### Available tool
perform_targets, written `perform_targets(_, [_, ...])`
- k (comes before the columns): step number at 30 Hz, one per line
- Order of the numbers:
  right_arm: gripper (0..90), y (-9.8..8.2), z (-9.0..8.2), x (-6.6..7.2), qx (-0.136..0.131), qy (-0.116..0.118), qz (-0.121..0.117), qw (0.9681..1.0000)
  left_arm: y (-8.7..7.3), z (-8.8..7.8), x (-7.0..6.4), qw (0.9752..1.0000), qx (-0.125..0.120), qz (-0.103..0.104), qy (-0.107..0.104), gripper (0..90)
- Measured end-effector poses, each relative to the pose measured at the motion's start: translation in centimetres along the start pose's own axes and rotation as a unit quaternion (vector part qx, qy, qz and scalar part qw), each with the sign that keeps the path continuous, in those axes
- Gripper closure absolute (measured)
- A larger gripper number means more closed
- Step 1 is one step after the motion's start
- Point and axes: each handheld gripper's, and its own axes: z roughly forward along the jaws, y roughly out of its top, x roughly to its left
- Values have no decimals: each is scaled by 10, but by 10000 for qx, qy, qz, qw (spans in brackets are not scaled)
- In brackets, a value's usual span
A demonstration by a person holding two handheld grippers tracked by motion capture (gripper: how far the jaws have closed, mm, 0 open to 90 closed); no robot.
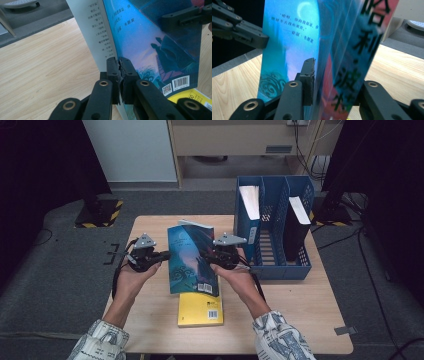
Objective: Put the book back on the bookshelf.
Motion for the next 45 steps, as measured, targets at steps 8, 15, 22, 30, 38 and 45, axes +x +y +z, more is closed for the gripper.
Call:
perform_targets(8, [705, 8, 7, -3, 105, 25, 90, 9999, -3, 1, 7, 9999, -36, -149, -34, 871])
perform_targets(15, [719, 21, 11, -2, -161, -111, -142, 9997, 6, 4, 18, 9995, -150, -257, 109, 871])
perform_targets(22, [718, 21, 9, -4, -296, -105, -335, 9989, 6, 2, 16, 9998, -127, -151, 76, 871])
perform_targets(30, [714, 4, -9, 0, -350, -2, -317, 9989, -2, -6, 0, 9997, -233, -59, -30, 871])
perform_targets(38, [664, -1, -26, 9, -326, 180, -275, 9989, -4, -14, -10, 9997, -245, 46, -84, 870])
perform_targets(45, [624, 9, -32, 14, -401, 229, -391, 9982, -8, -19, -13, 9994, -278, 79, -182, 869])
